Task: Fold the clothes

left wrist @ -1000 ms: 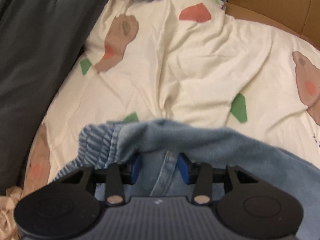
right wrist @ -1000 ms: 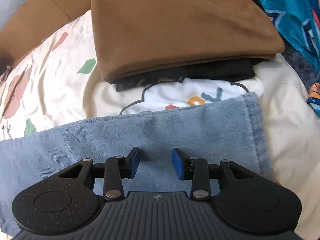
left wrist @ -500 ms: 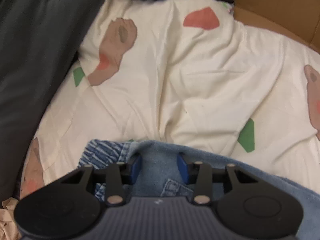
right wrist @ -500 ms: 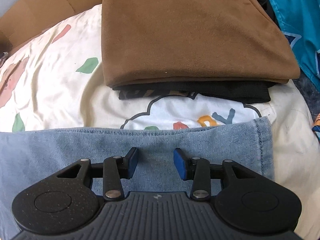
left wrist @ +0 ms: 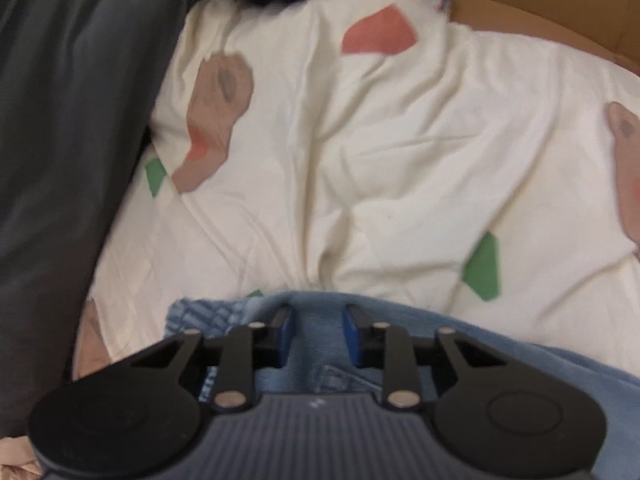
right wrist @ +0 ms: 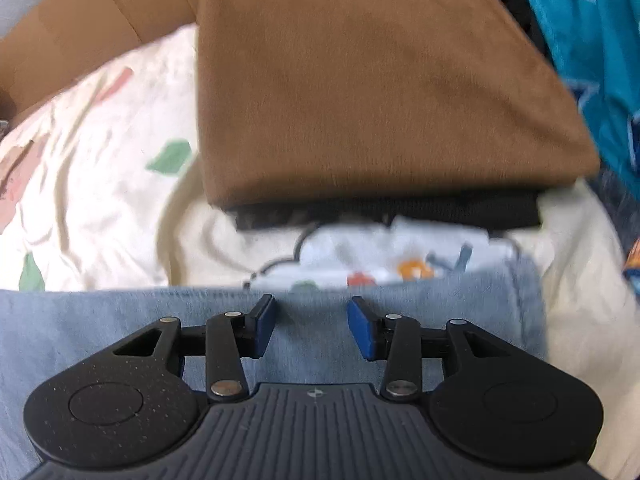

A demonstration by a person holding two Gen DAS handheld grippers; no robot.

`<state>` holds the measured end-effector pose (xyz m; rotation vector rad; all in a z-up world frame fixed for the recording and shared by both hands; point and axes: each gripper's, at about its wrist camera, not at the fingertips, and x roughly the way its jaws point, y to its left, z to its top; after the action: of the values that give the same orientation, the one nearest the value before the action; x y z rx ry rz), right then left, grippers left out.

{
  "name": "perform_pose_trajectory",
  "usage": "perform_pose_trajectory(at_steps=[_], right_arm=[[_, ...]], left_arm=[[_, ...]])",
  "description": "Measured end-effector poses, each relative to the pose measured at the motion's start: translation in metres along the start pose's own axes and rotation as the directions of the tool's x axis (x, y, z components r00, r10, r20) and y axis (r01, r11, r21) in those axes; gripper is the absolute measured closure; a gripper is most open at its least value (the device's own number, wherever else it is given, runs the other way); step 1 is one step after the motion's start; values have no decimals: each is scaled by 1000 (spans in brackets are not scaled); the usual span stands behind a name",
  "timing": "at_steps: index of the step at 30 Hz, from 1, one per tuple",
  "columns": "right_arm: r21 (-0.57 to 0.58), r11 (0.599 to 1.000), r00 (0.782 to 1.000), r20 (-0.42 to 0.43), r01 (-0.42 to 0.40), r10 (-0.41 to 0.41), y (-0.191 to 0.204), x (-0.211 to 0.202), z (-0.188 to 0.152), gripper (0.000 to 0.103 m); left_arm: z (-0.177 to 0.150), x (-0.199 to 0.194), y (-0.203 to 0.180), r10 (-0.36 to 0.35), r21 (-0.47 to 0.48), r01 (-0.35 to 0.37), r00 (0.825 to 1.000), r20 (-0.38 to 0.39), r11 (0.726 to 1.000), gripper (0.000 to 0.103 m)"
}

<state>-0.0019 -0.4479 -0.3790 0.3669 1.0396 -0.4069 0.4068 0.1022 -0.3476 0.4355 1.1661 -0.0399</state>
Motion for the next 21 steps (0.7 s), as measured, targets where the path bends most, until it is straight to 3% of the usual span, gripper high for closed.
perform_pose_trajectory(at_steps=[3,7,15,17,19,21], right_arm=[[-57,997,999,12,-45,45,6,-10,4,56],[-127,988,996,10,-87,89,17,-18,2,56],[-197,975,994,-3,-104,105,39,-42,-26,56],[-217,971,995,-22,-104,102,36,-48,-39,56],[-234,967,995,-39,-100,94,30,-55,-54,56],[-253,963,996,-47,-90,80,24,-60,-66,56]], left_arm=[[-7,-21,-13,-75,52,73,997,30,996,74],[-19,-46,-31,-192,112,185,980,58,976,73],[-77,-80,-88,-301,197,280,950,84,940,73],[-98,-90,-103,-324,232,294,941,100,927,69],[-121,-99,-112,-338,264,295,931,137,919,49],[-144,-106,-119,-365,284,313,919,149,906,46]])
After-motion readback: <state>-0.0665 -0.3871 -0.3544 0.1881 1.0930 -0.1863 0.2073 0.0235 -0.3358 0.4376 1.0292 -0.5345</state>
